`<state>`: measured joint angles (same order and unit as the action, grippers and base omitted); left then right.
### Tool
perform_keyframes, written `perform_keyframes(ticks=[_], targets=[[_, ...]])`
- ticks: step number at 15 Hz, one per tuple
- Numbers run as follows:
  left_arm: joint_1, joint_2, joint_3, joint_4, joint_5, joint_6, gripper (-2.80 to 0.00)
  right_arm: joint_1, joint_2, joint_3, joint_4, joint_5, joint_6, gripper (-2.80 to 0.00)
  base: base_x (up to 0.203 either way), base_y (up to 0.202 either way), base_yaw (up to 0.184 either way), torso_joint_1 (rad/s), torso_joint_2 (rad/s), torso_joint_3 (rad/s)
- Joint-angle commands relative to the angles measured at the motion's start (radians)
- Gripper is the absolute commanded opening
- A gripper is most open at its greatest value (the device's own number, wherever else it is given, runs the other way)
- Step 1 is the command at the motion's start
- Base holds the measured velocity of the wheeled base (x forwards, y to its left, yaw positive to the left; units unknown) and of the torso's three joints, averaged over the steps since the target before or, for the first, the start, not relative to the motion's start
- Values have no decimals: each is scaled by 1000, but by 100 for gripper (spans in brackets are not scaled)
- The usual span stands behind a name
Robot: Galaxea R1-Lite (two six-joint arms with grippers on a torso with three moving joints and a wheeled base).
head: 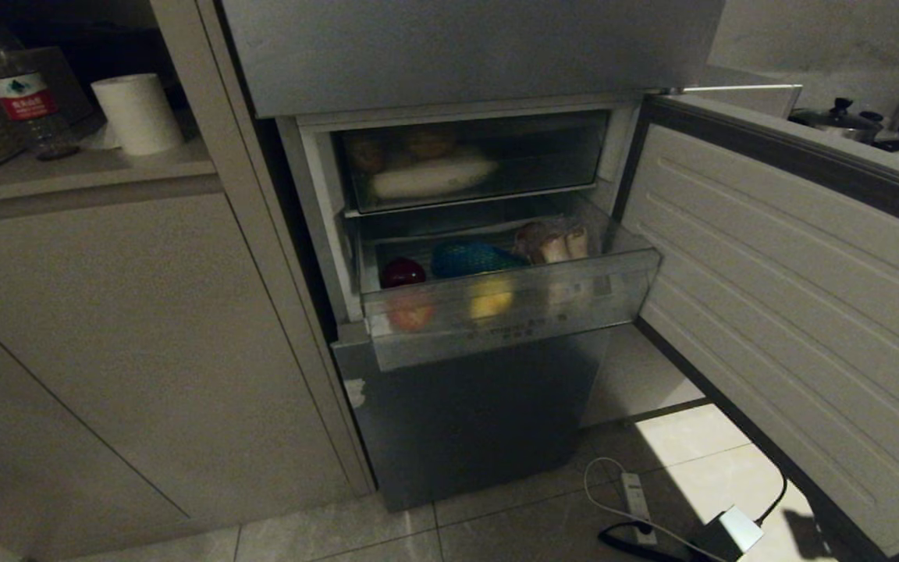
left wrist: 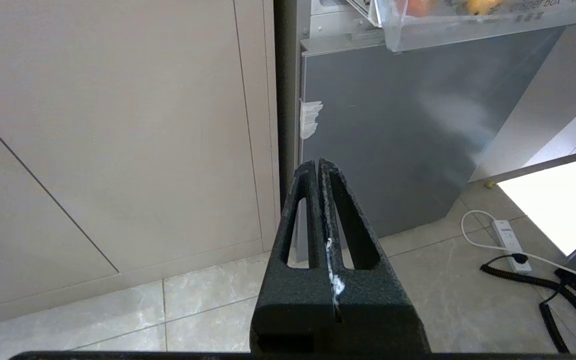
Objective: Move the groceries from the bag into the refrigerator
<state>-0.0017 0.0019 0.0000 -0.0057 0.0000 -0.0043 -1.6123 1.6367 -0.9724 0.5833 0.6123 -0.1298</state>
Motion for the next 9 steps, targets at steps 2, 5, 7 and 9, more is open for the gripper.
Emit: perform_keyframes(ticks=[2, 5, 7, 9], targets=[[0, 0, 0, 0, 0, 0, -280, 25, 24, -3, 3, 39, -1, -280, 0, 0, 0, 0, 0, 0], [0, 0, 0, 0, 0, 0, -280, 29, 28, -61, 0, 35, -12, -280, 0, 0, 0, 0, 0, 0], [0, 0, 0, 0, 0, 0, -280, 30, 40, -101, 0, 25, -17, -280, 0, 0, 0, 0, 0, 0], [0, 0, 0, 0, 0, 0, -280, 49, 40, -105, 0, 10, -18, -280, 0, 0, 0, 0, 0, 0]])
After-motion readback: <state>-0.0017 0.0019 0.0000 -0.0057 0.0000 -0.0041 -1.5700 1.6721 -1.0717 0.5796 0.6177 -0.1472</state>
